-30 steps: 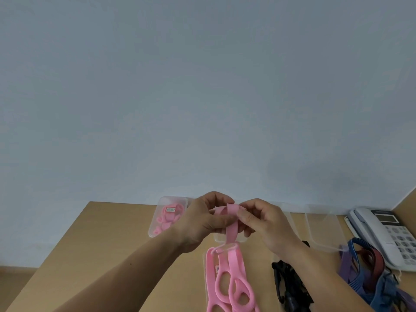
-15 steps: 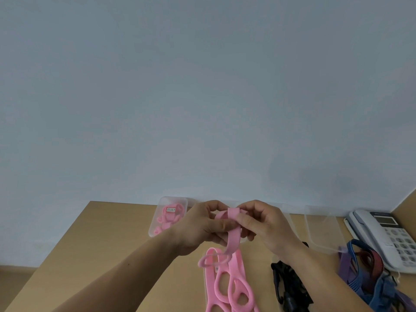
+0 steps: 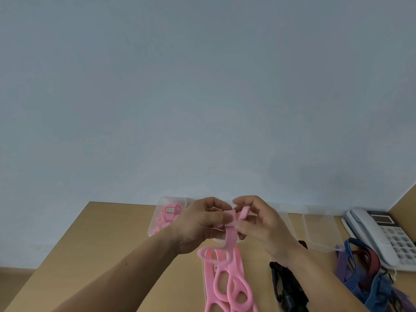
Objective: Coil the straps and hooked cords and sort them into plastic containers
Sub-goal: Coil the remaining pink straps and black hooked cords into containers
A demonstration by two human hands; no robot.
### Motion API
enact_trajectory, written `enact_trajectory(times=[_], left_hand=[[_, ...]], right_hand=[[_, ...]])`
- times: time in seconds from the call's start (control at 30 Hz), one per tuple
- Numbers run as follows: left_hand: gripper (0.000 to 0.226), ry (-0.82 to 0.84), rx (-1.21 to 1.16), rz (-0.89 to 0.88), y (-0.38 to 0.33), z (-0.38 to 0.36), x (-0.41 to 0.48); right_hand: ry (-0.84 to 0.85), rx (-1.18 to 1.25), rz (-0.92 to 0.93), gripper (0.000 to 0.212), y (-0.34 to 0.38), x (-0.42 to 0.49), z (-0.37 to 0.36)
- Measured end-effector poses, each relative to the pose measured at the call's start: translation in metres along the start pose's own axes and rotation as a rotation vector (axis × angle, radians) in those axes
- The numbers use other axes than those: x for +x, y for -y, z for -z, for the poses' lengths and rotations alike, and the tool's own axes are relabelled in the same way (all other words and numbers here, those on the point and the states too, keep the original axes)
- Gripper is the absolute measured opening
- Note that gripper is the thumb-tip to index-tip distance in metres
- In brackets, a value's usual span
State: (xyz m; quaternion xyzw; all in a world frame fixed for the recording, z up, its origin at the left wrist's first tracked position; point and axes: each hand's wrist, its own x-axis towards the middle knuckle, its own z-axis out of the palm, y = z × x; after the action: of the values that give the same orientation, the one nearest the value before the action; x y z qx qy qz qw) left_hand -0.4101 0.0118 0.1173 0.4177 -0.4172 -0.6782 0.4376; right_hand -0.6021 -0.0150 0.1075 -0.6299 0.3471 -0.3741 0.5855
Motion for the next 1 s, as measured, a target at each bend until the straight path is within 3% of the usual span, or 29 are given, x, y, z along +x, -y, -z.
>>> enact_trajectory(times=[0.07,0.23,0.37,0.6,0.7,0.77,1.0], left_hand=[[0.035,-0.012,0.007,-0.016,0.002,0.001,0.001],[0.04,-0.06,0.099,-0.089,0.006,0.0,0.005],[0.053,-0.1,0.191,-0.113,0.012,-0.003,0.006],[0.047,-0.116,0.24,-0.099,0.012,-0.003,0.006],[0.029,0.009,0.333,-0.091,0.006,-0.005,0.001],[0.032,0.091,0.39,-0.063,0.004,-0.005,-0.002],[0.018,0.062,0.346,0.007,0.002,-0.002,-0.006]], right_hand=[[-0.031,0.066,-0.046,0.037,0.004,0.001,0.001],[-0.037,-0.029,-0.106,0.027,0.009,-0.001,0.0],[-0.089,-0.06,-0.101,0.011,0.008,-0.002,0.002],[-0.075,-0.186,-0.085,0.017,0.006,-0.001,0.003],[-0.076,-0.194,-0.045,0.016,0.003,0.001,0.003],[-0.062,-0.209,-0.036,0.014,0.001,0.002,0.004],[-0.034,-0.26,-0.009,0.01,-0.002,0.003,0.004]])
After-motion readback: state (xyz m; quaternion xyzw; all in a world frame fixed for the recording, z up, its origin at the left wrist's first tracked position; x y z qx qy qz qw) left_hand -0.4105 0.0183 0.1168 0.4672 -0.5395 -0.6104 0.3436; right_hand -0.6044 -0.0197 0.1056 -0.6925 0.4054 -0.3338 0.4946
